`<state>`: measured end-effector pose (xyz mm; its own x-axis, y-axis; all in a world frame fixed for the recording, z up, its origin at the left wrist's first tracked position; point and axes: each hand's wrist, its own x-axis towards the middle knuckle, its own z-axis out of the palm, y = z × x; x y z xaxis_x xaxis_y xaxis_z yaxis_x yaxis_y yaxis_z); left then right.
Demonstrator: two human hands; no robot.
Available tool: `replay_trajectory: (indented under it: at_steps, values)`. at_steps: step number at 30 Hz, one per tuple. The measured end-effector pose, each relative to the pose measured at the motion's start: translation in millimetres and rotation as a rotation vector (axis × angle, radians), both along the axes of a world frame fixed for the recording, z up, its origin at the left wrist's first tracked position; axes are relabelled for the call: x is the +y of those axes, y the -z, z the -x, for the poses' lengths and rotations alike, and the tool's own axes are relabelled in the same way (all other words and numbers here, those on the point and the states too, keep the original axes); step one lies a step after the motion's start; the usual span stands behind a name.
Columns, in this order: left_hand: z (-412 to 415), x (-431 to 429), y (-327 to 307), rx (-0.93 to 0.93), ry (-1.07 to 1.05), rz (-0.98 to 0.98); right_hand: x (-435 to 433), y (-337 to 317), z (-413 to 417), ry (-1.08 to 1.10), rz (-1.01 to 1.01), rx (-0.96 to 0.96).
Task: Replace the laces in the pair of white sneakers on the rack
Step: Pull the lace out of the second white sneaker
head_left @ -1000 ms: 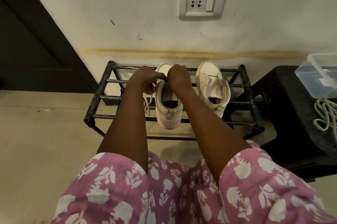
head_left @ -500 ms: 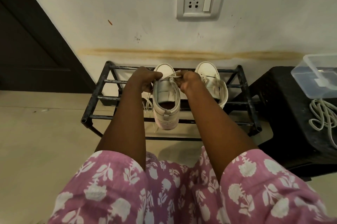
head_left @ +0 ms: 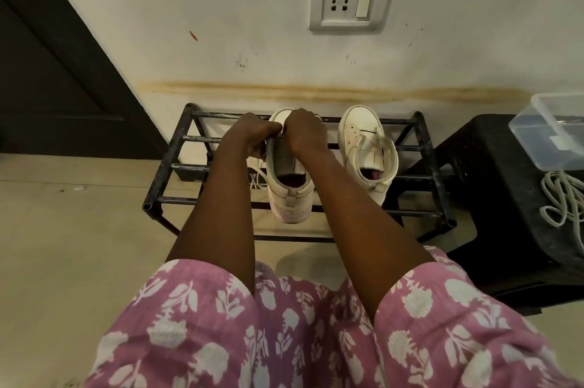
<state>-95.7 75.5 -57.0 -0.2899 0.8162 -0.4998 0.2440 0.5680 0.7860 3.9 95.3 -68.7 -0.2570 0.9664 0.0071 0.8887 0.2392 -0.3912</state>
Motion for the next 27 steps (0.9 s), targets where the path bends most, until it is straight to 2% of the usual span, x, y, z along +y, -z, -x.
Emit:
replay_trajectory:
  at_steps: [3,12,16,18,21,24,27]
  values:
    - [-2,-1,-1,0.000,-0.008,0.002,-4,-4,-1,0.087,-0.021,0.059]
    - [-2,-2,-2,0.010,-0.020,-0.011,19,-27,-40,0.529,0.091,0.492]
    - [-3,-2,-2,-0.007,-0.019,-0.008,23,-27,-55,0.682,0.072,0.498]
    - [-2,-2,-2,0.005,-0.016,-0.006,23,-26,-53,0.620,0.008,0.411]
    - [-1,-1,-1,0.016,-0.013,-0.002,22,-24,-42,0.336,-0.086,0.139]
    - [-1,-2,-2,0.017,-0.016,0.001,20,-19,-22,0.067,-0.025,0.020]
    - [-2,-2,-4,0.011,-0.016,0.012,12,-6,-6,-0.048,0.057,-0.082]
